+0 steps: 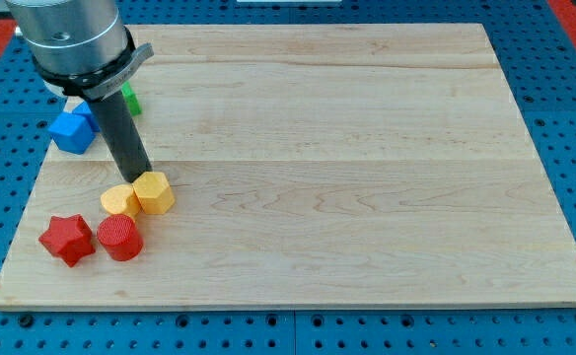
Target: Move the yellow blocks towards center of the board
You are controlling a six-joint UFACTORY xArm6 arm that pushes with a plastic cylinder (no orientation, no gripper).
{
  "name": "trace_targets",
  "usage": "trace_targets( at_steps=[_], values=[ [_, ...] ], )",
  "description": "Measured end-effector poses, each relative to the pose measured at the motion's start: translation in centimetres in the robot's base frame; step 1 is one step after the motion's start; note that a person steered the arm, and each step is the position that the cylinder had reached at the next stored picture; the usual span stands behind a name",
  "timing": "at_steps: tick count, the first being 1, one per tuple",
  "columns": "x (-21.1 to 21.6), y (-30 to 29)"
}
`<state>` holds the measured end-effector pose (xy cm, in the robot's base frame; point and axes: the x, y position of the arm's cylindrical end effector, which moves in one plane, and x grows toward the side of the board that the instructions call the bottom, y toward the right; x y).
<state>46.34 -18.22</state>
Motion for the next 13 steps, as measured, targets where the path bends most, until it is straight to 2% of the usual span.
trace_targets(
  at_steps=[1,2,4,5,6,7,8,9,10,11,12,13],
  values=[
    [1.7,-5.5],
    [6.5,-5.6],
    [2.6,-1.0],
    [2.7,-0.7],
    [5.0,-3.6],
    [6.9,-1.2],
    [5.8,4.9],
    [2.0,7.7],
    [-1.7,9.4],
    [-2.4,9.7],
    [-2.2,5.8],
    [3.2,4.9]
  ],
)
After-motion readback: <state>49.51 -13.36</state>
